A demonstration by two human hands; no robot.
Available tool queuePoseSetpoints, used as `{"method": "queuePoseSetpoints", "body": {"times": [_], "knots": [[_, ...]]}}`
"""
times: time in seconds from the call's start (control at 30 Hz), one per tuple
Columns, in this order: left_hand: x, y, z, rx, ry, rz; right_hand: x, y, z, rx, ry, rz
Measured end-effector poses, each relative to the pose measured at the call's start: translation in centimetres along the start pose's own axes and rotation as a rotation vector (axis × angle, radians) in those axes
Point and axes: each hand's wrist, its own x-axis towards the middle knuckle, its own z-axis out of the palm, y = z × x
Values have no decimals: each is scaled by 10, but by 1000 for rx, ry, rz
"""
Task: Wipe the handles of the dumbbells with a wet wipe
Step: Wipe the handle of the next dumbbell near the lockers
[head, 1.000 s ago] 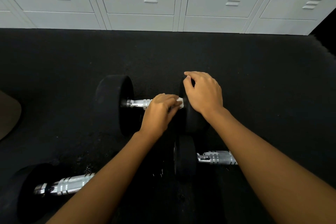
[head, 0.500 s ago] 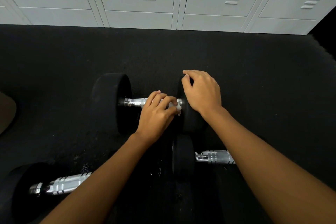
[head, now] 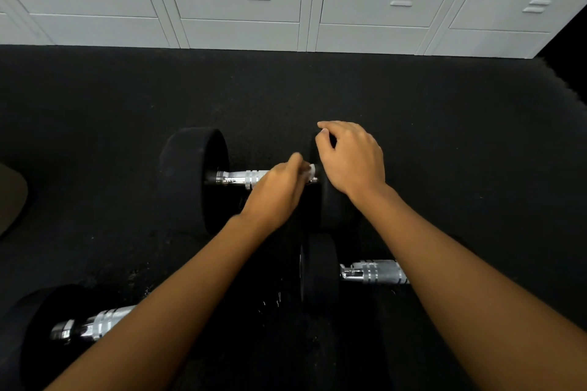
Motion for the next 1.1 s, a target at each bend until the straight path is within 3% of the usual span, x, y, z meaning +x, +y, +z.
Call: {"method": "queuePoseSetpoints", "body": {"times": [0.13,0.33,0.6,0.7,0.87,1.1], "knots": [[25,-1,-11,15,-182,-134,1,0,0,1,-3,5],[1,-2,-8,38,-79,29,0,0,-2,-3,1,0],[36,7,-16,27,-264,-244,2,0,-1,-2,-9,12],[26,10,-16,171,-212,-154,1,1,0,-2,-7,6],[-6,4,-15,203,-74,42,1,1,0,3,-5,4],[10,-4,-22,129,-80,-182,1,1,0,2,-6,4]]}}
